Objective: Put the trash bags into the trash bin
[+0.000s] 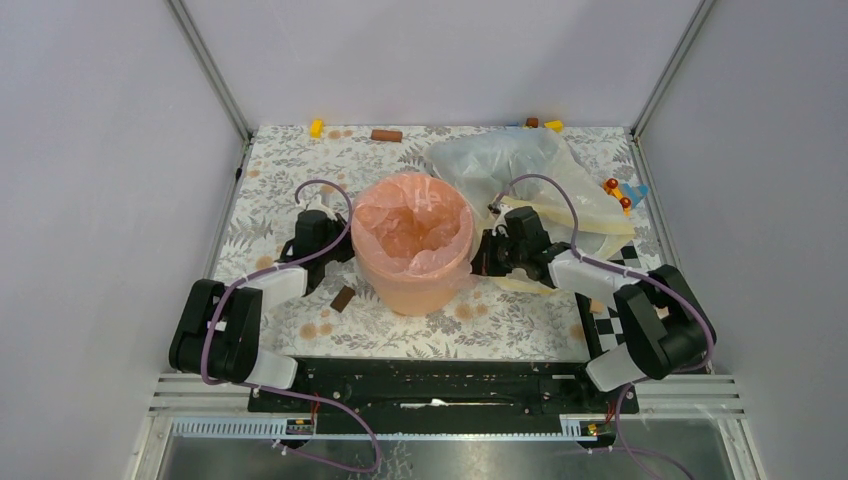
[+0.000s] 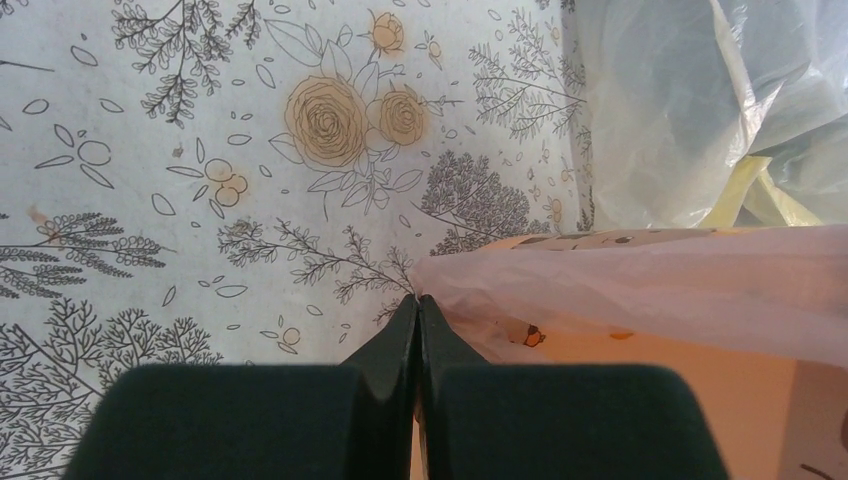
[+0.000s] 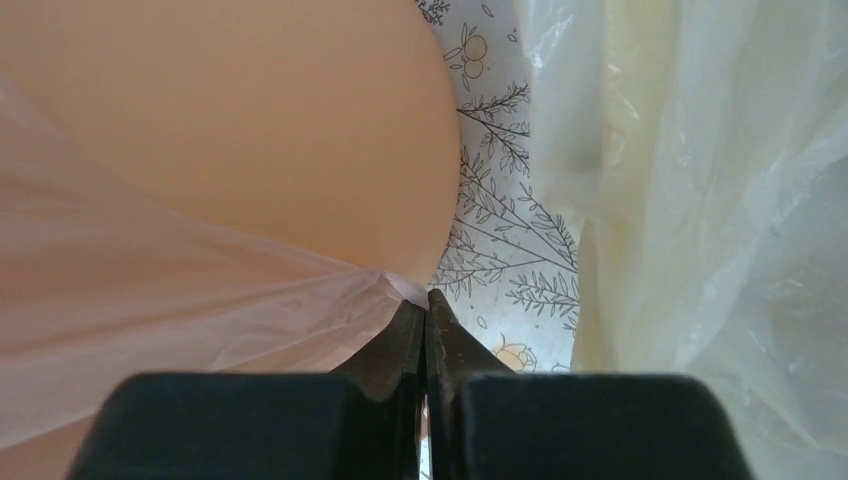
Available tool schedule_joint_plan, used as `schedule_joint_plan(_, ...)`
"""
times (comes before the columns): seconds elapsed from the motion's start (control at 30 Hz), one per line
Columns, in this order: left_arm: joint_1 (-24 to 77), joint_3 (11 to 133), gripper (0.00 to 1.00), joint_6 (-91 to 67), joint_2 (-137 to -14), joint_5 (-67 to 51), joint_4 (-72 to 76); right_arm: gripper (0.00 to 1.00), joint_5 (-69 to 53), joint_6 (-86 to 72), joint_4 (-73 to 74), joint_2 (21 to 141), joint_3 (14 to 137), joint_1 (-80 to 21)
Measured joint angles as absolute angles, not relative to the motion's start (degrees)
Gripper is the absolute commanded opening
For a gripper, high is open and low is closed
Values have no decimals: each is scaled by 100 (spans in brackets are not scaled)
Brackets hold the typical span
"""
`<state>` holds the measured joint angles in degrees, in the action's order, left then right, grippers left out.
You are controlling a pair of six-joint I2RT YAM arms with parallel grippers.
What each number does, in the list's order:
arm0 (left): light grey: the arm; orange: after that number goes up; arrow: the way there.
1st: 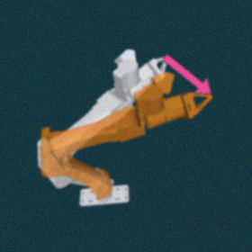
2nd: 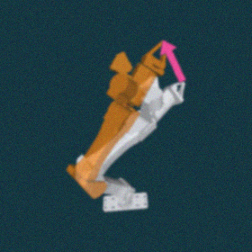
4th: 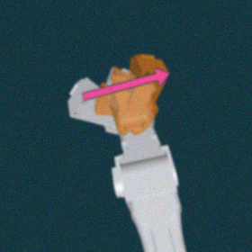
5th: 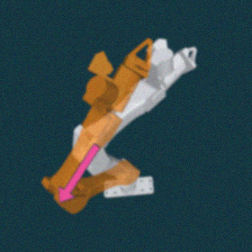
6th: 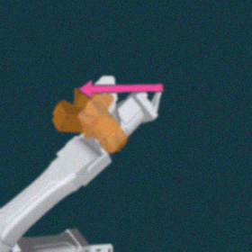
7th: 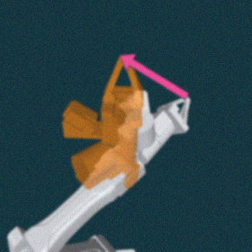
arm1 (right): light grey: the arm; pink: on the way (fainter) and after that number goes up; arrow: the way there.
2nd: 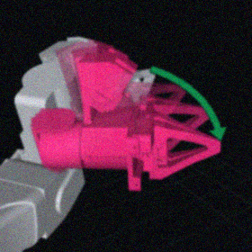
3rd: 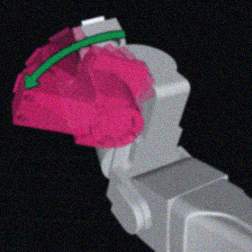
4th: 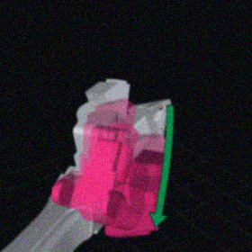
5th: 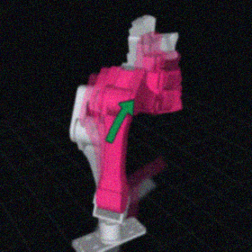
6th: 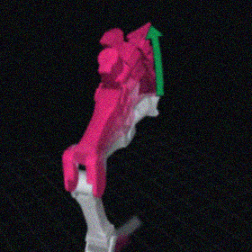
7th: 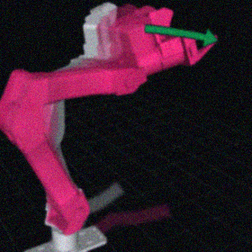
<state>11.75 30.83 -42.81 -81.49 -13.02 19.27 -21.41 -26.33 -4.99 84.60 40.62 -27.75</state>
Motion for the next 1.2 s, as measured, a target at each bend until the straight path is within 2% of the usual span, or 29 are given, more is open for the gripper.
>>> schedule_joint_plan(0.37,1190,2650,0,-4405,-8136,-1297,2220,6,-1756,-2685,-851,8541,3938,-2873)
schedule_joint_plan(0.43,1190,2561,0,-4473,-8130,-1304,2324,9,-1697,-2683,-851,8440,3881,-2873)
schedule_joint_plan(0.63,1190,2359,24,-4628,-7476,-1035,2202,41,-1435,-2668,-823,7975,3710,-2877)
schedule_joint_plan(0.8,1194,2189,42,-4790,-6423,-449,1944,57,-1146,-2609,-773,7367,3682,-2882)
schedule_joint_plan(0.93,1149,2108,44,-4923,-5870,-113,1708,60,-722,-2438,-399,6855,3728,-2882)
schedule_joint_plan(1.03,1111,2075,43,-4956,-5645,75,1428,51,-307,-2204,250,6490,4042,-2882)
schedule_joint_plan(1.1,1100,2001,43,-4956,-5426,202,1264,33,-99,-2027,613,6252,4381,-2888)
schedule_joint_plan(1.17,1094,1872,43,-4943,-5009,322,1066,4,-5,-1837,910,5979,4816,-2943)
schedule_joint_plan(1.2,1094,1837,44,-4923,-4786,364,972,0,38,-1750,1037,5863,5085,-3020)
